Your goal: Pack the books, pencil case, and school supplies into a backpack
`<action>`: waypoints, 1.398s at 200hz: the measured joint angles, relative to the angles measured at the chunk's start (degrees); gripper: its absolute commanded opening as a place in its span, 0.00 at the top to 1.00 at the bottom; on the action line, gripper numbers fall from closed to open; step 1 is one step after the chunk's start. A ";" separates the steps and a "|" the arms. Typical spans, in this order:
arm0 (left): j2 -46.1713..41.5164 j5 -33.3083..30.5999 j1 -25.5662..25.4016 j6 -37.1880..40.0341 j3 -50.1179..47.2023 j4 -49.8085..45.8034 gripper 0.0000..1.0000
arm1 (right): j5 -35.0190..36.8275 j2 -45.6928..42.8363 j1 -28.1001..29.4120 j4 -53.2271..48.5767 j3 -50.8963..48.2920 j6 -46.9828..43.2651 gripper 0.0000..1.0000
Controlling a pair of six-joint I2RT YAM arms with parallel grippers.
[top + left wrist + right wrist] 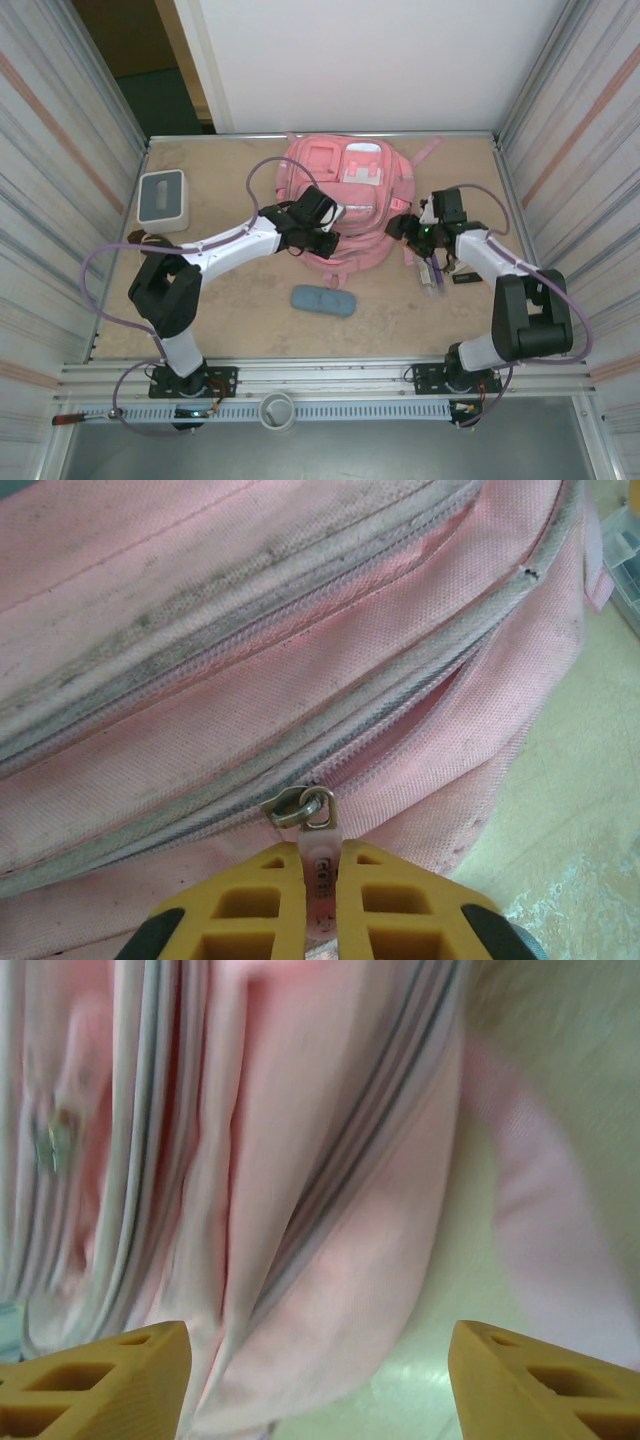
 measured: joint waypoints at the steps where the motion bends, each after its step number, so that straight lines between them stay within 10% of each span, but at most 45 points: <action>1: 0.00 0.00 0.00 0.00 0.00 0.00 1.00 | 0.00 -0.09 0.15 0.04 -0.13 0.09 0.31; 128: -0.02 -1.53 0.20 0.09 -0.02 0.02 1.00 | 2.84 3.93 9.88 8.63 -0.24 6.69 0.97; 279: -3.76 -2.23 4.81 0.92 -4.66 0.11 1.00 | -7.37 11.23 -2.86 -9.29 16.59 -7.13 0.97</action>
